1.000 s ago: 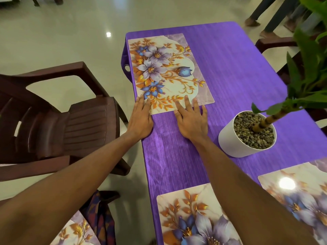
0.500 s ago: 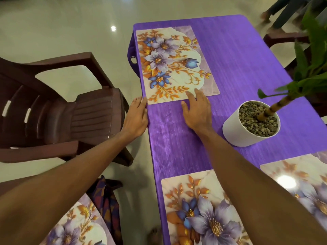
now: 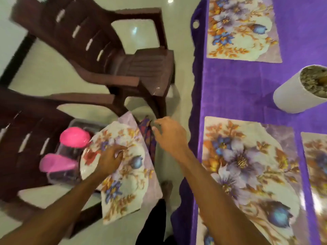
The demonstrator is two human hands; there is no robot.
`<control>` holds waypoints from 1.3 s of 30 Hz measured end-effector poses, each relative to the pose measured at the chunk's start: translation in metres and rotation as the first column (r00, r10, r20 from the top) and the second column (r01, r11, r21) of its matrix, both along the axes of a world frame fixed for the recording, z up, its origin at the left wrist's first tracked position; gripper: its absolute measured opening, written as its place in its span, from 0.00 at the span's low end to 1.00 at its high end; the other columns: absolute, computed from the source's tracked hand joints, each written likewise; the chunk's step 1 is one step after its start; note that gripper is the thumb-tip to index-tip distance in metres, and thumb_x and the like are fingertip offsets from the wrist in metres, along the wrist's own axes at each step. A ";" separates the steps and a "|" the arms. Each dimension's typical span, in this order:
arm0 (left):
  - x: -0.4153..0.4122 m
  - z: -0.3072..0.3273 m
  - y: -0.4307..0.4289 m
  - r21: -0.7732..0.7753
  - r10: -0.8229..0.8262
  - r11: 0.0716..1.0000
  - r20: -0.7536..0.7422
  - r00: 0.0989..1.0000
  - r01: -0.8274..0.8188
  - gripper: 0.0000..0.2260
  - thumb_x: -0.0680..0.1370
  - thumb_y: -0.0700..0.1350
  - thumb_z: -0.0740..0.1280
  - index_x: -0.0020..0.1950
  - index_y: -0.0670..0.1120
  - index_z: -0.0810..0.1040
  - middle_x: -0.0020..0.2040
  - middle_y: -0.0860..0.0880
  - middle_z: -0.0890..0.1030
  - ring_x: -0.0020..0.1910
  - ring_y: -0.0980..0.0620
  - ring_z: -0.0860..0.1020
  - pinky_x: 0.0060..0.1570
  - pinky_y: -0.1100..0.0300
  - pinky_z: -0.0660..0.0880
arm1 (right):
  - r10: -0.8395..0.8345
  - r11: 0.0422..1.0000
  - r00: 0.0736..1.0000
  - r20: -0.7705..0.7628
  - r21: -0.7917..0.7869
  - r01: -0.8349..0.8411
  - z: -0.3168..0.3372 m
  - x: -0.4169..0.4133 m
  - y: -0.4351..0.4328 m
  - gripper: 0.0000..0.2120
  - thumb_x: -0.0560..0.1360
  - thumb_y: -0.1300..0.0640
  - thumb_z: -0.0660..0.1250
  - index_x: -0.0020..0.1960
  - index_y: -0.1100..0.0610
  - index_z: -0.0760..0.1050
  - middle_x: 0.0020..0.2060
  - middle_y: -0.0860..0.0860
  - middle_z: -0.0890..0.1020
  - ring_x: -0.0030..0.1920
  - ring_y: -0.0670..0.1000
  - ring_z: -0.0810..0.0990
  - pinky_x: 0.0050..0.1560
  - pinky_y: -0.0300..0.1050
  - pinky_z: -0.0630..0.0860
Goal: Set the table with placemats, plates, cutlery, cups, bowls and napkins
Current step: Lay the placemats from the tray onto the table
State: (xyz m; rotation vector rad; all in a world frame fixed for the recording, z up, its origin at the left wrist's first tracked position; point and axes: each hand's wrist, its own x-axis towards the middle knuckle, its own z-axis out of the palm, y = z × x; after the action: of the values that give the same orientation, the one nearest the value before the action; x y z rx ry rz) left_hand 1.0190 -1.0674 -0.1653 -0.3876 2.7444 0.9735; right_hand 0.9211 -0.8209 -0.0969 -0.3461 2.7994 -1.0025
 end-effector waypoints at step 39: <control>0.150 0.115 0.151 0.700 0.439 0.380 0.439 0.784 -0.604 0.07 0.81 0.40 0.65 0.44 0.45 0.79 0.30 0.51 0.79 0.24 0.56 0.75 0.22 0.66 0.71 | -0.309 0.648 0.792 0.527 -0.493 0.581 0.068 0.235 0.267 0.13 0.80 0.65 0.66 0.57 0.50 0.82 0.42 0.43 0.86 0.43 0.43 0.82 0.39 0.38 0.79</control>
State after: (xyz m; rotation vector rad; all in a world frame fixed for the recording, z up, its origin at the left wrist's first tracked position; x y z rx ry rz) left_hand 1.1692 -0.9164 -0.0499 -1.1221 1.6490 2.0953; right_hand 1.1562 -0.5534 -0.0290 0.5080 2.1102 -1.8900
